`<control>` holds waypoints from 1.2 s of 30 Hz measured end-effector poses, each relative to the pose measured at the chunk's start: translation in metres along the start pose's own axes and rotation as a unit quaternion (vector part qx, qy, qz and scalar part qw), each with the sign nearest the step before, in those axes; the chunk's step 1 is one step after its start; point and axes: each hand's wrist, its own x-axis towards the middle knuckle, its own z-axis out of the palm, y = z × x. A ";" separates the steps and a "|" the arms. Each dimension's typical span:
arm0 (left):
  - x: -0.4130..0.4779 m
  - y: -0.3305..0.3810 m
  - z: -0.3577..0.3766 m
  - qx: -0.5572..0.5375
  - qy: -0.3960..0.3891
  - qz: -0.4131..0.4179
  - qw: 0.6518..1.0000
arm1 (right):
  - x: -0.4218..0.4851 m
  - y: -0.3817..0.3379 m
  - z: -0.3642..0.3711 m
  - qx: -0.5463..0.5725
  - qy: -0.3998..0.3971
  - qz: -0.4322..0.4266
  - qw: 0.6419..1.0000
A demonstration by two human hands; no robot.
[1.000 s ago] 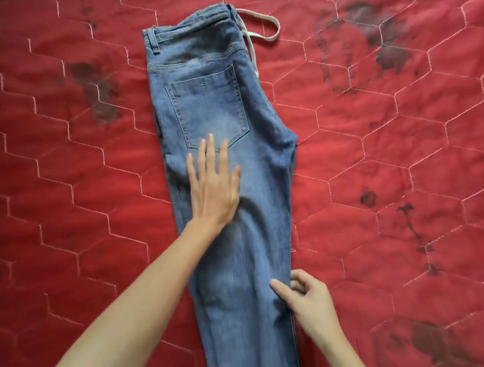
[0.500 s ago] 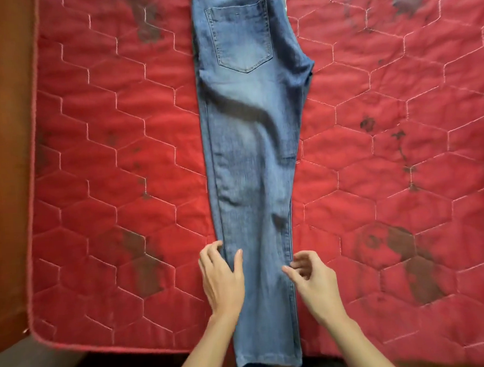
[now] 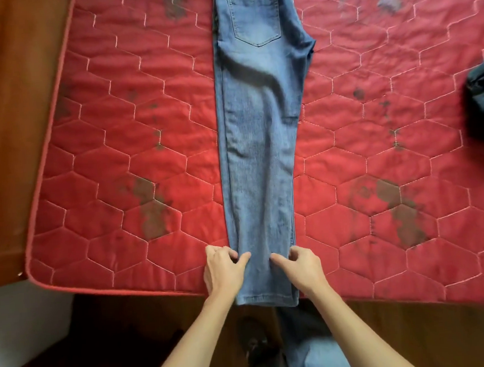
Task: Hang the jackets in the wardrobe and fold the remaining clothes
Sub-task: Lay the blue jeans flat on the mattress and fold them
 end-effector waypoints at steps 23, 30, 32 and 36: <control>-0.073 -0.069 0.005 -0.236 -0.148 -0.033 0.960 | -0.070 0.069 0.031 0.123 0.028 0.006 0.992; -0.099 -0.043 -0.033 -0.289 -0.103 0.082 0.948 | -0.109 0.029 -0.002 0.247 0.001 -0.113 0.962; -0.091 -0.030 -0.055 -0.305 -0.114 0.090 0.941 | -0.108 0.012 -0.021 0.203 -0.003 -0.133 0.970; -0.049 0.003 -0.093 -0.352 -0.158 0.095 0.918 | -0.089 -0.027 -0.060 0.208 -0.005 -0.147 0.967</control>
